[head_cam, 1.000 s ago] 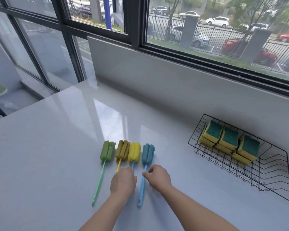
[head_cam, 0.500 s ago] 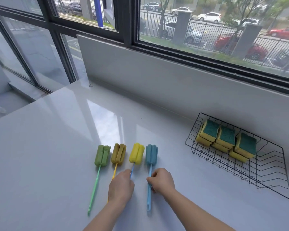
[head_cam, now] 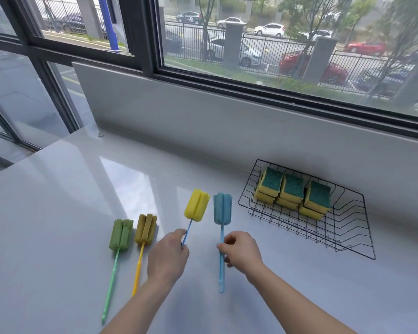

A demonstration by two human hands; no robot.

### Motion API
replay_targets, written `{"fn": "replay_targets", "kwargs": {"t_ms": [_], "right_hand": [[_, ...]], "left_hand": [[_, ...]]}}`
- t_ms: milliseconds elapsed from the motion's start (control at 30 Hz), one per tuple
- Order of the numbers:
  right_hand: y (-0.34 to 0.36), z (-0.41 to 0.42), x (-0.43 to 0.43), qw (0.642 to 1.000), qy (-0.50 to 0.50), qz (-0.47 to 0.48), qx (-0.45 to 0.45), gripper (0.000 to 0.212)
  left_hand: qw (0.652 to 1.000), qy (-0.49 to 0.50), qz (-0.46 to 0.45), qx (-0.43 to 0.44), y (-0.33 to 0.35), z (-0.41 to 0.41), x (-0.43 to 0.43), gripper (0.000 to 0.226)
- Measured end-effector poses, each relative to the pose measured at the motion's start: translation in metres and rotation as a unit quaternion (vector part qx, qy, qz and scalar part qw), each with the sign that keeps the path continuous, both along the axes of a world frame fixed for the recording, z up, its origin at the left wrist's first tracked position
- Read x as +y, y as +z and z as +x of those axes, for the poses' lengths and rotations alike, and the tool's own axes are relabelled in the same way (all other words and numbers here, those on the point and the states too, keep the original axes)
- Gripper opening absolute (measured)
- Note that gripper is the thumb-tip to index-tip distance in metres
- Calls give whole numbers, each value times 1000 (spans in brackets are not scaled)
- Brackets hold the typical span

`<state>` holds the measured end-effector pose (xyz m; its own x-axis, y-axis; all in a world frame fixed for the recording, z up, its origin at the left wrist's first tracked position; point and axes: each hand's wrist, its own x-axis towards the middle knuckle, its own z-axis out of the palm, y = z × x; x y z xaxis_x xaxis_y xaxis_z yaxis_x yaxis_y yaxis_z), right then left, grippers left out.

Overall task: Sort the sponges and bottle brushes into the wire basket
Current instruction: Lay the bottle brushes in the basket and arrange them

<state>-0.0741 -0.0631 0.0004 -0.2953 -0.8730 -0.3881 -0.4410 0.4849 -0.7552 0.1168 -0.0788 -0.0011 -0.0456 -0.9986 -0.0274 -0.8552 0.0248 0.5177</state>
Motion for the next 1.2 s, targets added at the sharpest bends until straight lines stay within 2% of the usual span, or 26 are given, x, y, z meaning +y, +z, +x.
{"fn": "replay_targets", "kwargs": {"t_ms": [267,633,800,1033,1200], "right_hand": [[21,-53,20,997,-63,-41,-21,8],[23,-131,52,982,-169,-78,-46,8],[22,-170,63,964,-236,-97,-82,6],[13,-220,78,942,-296,-118,-110,8],[5,-247,79,929,-321,-129,-130,8]], "left_hand": [[996,-61,-57,0,20,-49,-12,34],[971,-177,-141,-82,43,-124,-36,35],[940,-241,-181,-159,55,-165,-59,37],[884,-351,-177,-253,55,-229,-84,28],[854,-395,-161,-299,40,-270,-100,26]]}}
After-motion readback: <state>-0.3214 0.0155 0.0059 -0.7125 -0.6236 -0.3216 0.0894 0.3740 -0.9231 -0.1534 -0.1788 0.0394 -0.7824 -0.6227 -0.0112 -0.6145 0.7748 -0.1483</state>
